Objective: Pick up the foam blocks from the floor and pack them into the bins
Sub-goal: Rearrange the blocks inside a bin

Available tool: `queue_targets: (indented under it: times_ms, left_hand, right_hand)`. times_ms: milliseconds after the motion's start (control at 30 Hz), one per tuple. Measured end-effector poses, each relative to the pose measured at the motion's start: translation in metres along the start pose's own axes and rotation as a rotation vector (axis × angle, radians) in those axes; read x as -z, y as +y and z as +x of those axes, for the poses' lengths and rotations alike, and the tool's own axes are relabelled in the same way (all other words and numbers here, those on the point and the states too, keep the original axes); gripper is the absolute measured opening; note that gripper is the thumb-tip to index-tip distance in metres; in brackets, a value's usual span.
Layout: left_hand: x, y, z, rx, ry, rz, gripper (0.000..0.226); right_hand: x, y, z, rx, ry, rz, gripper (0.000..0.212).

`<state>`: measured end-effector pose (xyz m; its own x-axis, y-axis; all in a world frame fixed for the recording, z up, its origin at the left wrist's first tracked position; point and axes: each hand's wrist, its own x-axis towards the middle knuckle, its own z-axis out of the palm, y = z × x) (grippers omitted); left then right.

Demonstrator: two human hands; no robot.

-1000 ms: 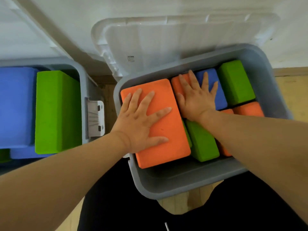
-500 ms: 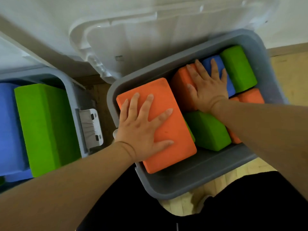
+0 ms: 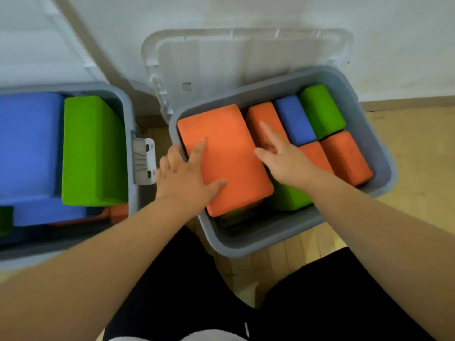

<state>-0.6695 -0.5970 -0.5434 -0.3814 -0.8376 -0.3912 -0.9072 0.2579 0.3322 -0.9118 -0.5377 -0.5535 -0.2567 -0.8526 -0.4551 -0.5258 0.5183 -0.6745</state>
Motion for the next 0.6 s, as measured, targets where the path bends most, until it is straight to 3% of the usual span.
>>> queue_targets:
  times_ms: [100, 233, 433, 533, 600]
  left_hand:
    - [-0.007, 0.012, -0.023, 0.052, -0.084, -0.090, 0.100]
    - [-0.005, 0.045, -0.034, 0.106, 0.001, -0.076, 0.101]
    - [-0.012, 0.125, -0.034, -0.255, 0.002, -0.279, 0.104]
    - [-0.018, 0.166, -0.022, -0.427, -0.022, -0.142, 0.110]
    - [-0.020, 0.174, -0.014, -0.465, -0.016, 0.059, 0.112]
  right_hand:
    - [-0.010, -0.003, -0.021, 0.033, -0.126, -0.020, 0.071]
    - [0.009, -0.026, -0.030, 0.136, -0.045, -0.119, 0.074]
    - [0.084, 0.012, -0.058, 0.042, 0.196, -0.244, 0.083]
    - [0.114, 0.037, -0.067, -0.099, 0.352, -0.280, 0.085]
    - [0.119, 0.051, -0.071, -0.227, 0.312, -0.336, 0.086]
